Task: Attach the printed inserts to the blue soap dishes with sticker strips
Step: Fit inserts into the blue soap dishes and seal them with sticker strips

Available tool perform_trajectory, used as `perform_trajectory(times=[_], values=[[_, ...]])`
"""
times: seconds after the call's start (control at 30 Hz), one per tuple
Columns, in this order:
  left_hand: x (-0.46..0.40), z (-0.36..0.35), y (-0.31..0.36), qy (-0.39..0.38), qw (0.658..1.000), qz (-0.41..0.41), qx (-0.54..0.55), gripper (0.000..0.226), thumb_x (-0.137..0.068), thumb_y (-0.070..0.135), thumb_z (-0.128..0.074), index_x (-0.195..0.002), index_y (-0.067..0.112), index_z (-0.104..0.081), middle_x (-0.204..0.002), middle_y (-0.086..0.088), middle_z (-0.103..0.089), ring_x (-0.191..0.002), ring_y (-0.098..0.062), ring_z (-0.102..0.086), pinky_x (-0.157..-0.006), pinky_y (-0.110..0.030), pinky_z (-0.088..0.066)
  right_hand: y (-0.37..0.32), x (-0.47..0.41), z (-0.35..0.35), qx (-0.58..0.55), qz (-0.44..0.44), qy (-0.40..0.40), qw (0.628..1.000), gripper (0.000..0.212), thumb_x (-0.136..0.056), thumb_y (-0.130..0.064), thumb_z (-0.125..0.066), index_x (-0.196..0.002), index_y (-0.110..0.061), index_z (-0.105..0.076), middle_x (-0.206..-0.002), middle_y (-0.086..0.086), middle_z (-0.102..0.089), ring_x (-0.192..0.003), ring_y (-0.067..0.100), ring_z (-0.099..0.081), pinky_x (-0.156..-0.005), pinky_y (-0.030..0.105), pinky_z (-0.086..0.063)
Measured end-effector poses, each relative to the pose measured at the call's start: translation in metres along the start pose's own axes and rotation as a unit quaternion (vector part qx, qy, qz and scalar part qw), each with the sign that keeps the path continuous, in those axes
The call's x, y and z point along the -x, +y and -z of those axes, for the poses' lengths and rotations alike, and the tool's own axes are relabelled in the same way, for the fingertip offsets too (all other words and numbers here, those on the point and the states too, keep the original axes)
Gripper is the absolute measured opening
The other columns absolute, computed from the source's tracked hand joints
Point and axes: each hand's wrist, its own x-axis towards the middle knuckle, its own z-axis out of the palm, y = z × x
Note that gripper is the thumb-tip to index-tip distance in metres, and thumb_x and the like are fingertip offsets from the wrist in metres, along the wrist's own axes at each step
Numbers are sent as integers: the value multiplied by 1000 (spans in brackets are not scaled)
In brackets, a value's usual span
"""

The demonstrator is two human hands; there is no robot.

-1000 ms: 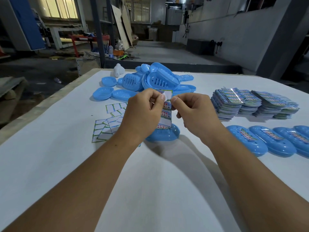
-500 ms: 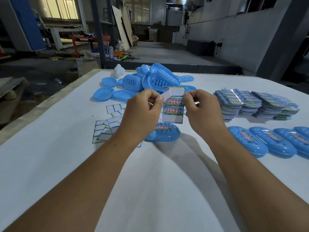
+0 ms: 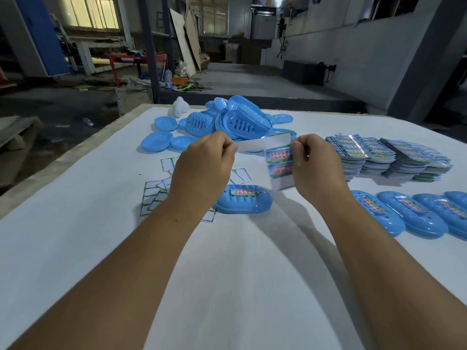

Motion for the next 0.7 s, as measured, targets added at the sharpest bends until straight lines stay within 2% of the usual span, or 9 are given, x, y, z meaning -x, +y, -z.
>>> perform_trajectory(times=[0.17, 0.23, 0.37, 0.5, 0.6, 0.67, 0.7], values=[[-3, 5, -4, 16, 998, -25, -58, 21, -103, 27, -51, -99, 10, -62, -86, -3, -62, -79, -25, -57, -68, -42, -49, 0, -1, 7, 54, 9, -21, 998, 20, -105, -28, -45, -100, -24, -64, -90, -4, -62, -85, 22, -58, -74, 37, -48], [-3, 5, -5, 15, 998, -22, -57, 21, -102, 28, -53, -99, 10, -64, -86, -2, -62, -79, -24, -57, -68, -41, -50, 3, -1, 9, 83, -6, -53, 995, 22, -103, -27, -49, -96, -20, -68, -90, 1, -67, -84, 25, -60, -72, 37, -51], [-1, 0, -3, 17, 1000, 3, -21, 18, -98, 32, -61, -100, 15, -67, -87, 3, -66, -75, -16, -58, -68, -34, -51, 13, 0, 12, 159, -49, -104, 980, 30, -98, -26, -55, -80, -7, -69, -72, 10, -67, -72, 35, -61, -57, 33, -42], [0, -5, -3, 2, 996, 71, 46, 18, -92, 27, -66, -109, 24, -61, -88, 11, -62, -78, -13, -63, -73, -34, -53, 15, 2, 12, 198, -63, -113, 972, 36, -91, -21, -59, -57, -12, -54, -54, 2, -51, -57, 28, -48, -50, 29, -34], [0, -10, -4, -14, 990, 110, 84, 26, -88, 23, -68, -112, 29, -58, -94, 11, -59, -80, -12, -62, -75, -33, -53, 5, 4, 10, 108, -7, -79, 991, 17, -90, -27, -66, -74, -21, -71, -72, -9, -69, -72, 16, -64, -65, 29, -50], [1, -12, -3, -18, 986, 126, 112, 31, -85, 21, -69, -113, 28, -58, -97, 11, -58, -79, -12, -62, -76, -32, -53, -9, 10, 5, -12, 37, -105, 994, 10, -87, -28, -73, -76, -28, -75, -75, -17, -73, -71, 1, -66, -67, 20, -50], [1, -12, -3, -18, 983, 133, 126, 32, -84, 21, -70, -113, 28, -59, -96, 12, -58, -77, -11, -62, -76, -30, -52, -15, 14, 2, -63, 48, -139, 987, 13, -85, -27, -76, -73, -31, -74, -74, -19, -73, -68, 0, -67, -65, 17, -51]])
